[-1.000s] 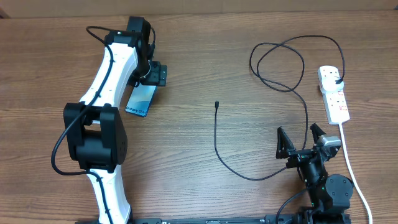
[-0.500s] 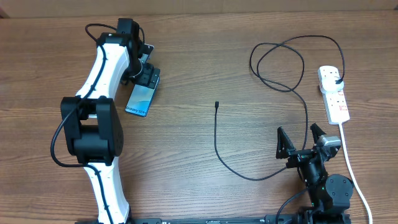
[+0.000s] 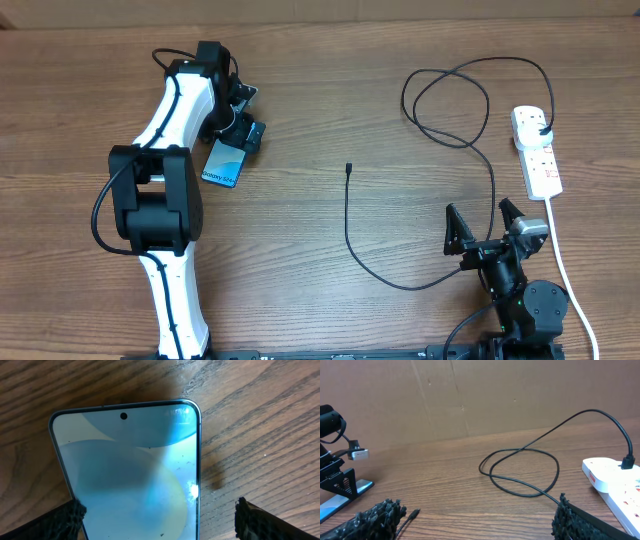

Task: Plug charger to phone and switch on socket

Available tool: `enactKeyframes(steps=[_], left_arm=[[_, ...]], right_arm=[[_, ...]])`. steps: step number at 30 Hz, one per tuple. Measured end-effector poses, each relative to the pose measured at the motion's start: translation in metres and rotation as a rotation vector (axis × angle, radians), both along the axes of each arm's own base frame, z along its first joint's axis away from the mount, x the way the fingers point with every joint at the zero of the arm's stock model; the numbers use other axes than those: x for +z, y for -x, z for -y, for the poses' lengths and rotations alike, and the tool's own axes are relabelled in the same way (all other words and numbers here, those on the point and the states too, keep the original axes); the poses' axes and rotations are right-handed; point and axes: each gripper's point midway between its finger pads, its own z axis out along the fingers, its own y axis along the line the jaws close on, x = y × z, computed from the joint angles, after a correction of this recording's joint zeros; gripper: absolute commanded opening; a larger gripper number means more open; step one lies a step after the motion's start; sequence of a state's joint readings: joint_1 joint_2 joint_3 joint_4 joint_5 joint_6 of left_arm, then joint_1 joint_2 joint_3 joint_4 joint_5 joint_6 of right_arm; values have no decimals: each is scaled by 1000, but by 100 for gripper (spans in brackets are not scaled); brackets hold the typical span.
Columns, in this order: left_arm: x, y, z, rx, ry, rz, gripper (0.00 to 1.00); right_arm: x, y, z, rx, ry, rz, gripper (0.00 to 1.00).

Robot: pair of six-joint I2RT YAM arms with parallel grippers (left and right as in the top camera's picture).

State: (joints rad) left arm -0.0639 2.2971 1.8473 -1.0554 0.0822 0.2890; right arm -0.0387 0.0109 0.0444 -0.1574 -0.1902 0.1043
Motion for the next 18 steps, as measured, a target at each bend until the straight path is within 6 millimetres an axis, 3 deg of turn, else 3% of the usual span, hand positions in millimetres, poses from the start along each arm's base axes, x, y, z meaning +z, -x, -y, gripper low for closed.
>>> enactKeyframes(steps=[8,18], left_arm=[[-1,21,-7,6,-37,-84,100],[-6,20,-15,123,-81,-94,100]], right_arm=[[0,0,0,0,0,0,100],[0,0,0,0,0,1,100]])
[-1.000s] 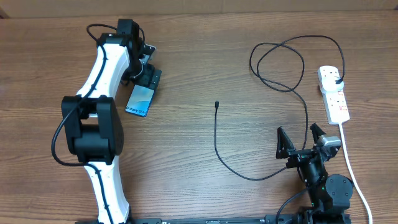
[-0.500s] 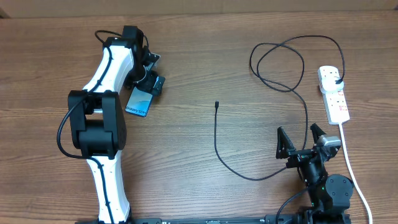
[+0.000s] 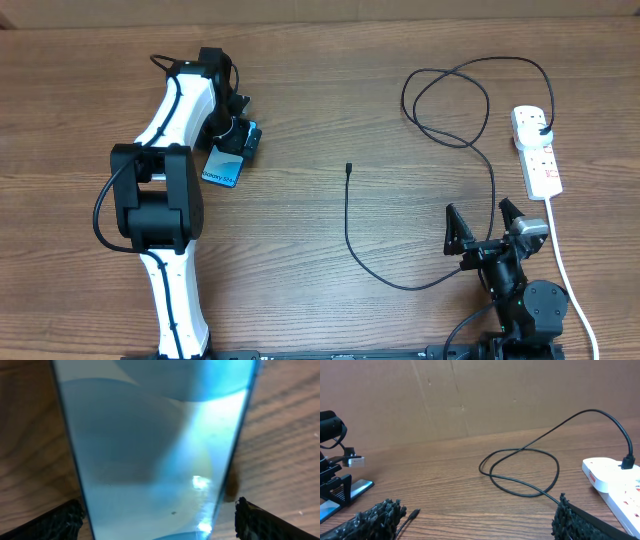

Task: Plug charger to phone and switch on socket

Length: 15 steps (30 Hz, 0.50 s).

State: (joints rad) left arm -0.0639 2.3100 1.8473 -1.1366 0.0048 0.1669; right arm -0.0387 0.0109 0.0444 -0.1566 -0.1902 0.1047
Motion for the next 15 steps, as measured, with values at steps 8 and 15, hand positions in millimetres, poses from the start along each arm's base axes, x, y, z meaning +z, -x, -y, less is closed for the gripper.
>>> enactKeyframes(steps=[8,15], left_arm=[[0,-6,-7,37,-43,25,100],[-6,-1,-5,41,-30,12,95]], right_arm=[[0,0,0,1,0,0,100],[0,0,0,0,0,0,100]])
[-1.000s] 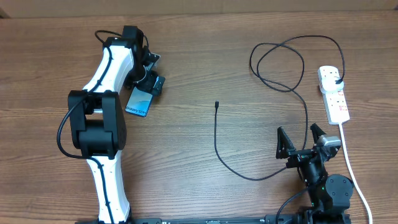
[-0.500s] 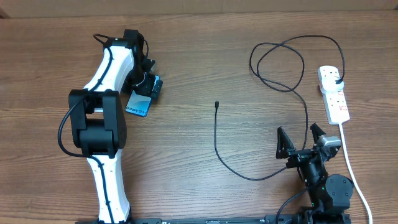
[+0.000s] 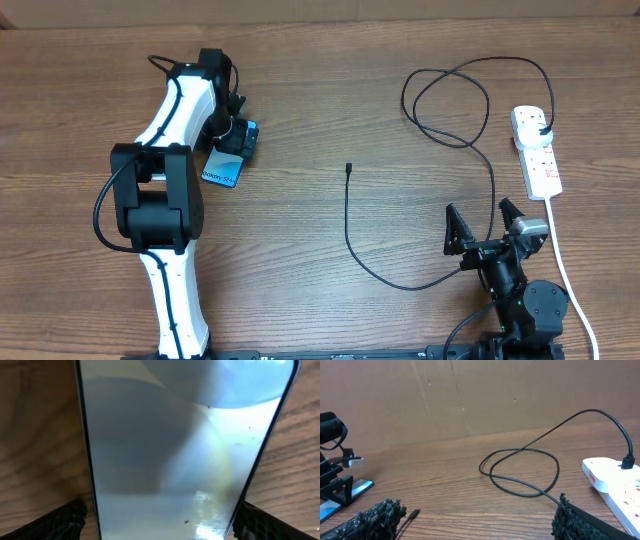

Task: Plug charger to phone and switch on socket

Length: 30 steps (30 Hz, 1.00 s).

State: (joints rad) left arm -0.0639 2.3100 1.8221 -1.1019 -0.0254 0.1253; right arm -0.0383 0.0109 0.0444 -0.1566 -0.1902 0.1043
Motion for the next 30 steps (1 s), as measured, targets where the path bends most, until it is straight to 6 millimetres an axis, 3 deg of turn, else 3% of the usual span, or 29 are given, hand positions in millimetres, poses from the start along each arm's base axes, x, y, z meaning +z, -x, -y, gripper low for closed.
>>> enactKeyframes(steps=[15,30], left_arm=[[-1,0,2,54,11,14,79],[2,8,15,206,83,-23,74]], right_arm=[[0,0,0,0,0,0,100],[0,0,0,0,0,0,100]])
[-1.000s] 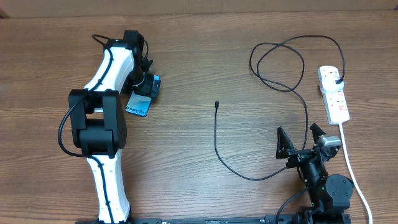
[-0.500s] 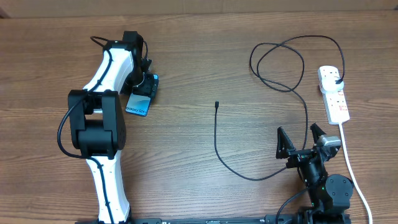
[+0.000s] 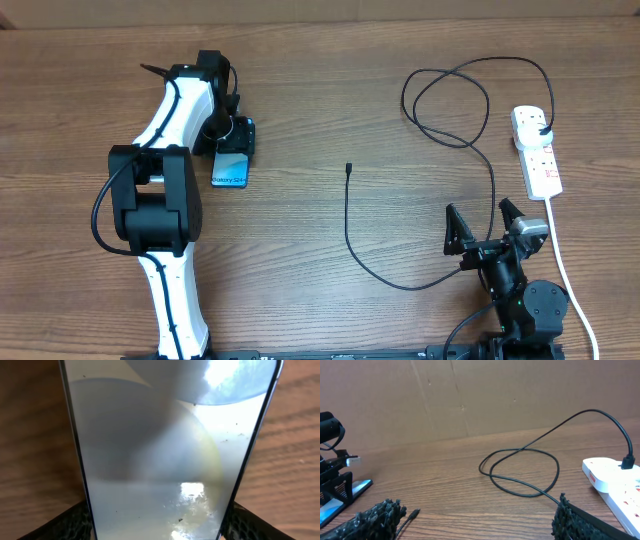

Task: Plug charger to phone and switch on socket

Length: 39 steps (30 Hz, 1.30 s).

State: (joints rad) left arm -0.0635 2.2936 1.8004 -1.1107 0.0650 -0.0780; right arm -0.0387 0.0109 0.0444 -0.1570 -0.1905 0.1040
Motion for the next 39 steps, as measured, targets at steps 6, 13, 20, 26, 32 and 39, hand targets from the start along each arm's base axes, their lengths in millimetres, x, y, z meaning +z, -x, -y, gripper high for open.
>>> enactKeyframes(steps=[6,13,20,26,32,39], left_arm=[[3,9,11,19,64,-40,72],[8,19,21,34,120,-104,72],[33,9,40,41,229,-97,71],[55,3,65,48,385,-88,68],[72,9,91,67,562,-129,67],[99,15,120,101,788,-179,67]], right_arm=[[0,0,0,0,0,0,100],[0,0,0,0,0,0,100],[0,0,0,0,0,0,100],[0,0,0,-1,0,0,100],[0,0,0,0,-1,-1,100],[0,0,0,0,-1,-1,100]])
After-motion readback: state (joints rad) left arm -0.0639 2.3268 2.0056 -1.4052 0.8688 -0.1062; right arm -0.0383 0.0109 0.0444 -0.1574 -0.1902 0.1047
